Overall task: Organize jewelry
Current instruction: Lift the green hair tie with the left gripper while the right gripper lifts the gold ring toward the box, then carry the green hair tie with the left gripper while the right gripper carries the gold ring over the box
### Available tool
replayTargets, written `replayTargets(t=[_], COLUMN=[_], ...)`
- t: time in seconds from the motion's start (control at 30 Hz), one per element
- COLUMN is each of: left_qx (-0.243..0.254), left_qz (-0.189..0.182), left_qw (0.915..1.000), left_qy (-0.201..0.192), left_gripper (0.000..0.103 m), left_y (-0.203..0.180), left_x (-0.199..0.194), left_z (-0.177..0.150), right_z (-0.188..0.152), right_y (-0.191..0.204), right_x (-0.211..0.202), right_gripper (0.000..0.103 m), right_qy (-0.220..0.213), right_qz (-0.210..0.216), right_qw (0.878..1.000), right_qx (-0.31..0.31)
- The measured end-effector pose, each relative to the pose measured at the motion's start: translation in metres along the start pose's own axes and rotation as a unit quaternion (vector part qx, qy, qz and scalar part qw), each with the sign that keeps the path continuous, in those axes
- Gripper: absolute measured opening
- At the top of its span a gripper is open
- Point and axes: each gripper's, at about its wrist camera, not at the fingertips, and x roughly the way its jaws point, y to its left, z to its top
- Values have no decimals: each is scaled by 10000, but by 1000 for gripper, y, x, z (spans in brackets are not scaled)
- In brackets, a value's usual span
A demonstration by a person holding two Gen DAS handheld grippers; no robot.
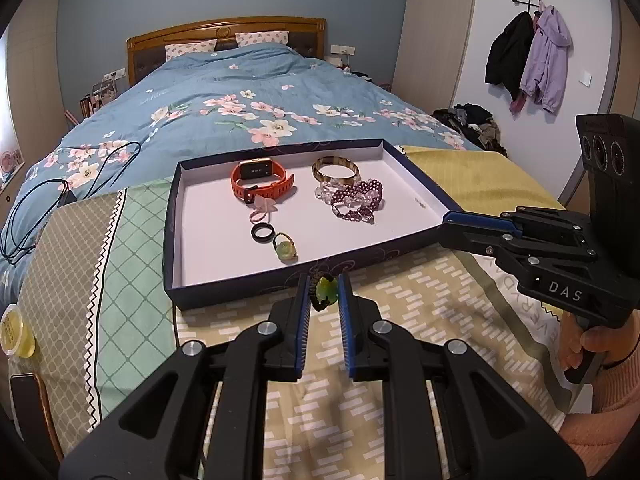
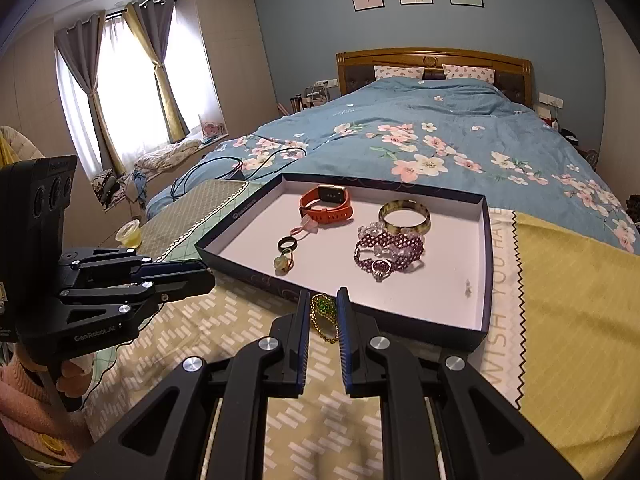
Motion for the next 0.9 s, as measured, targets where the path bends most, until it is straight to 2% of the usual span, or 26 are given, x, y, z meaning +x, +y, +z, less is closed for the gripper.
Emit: replayTargets(t=[0.9], left_qx=[3], left_qz=[113], left_qw=[9998], left_qy=[-189], left_gripper=[14], left_y=[2], left_x=[2], left_z=[19], right_z=[17], right_y=[-9], right_x=[7], right_gripper=[12], right_qy=[-96], right_qz=[-59], right_qw=[9999], right_qx=[-9])
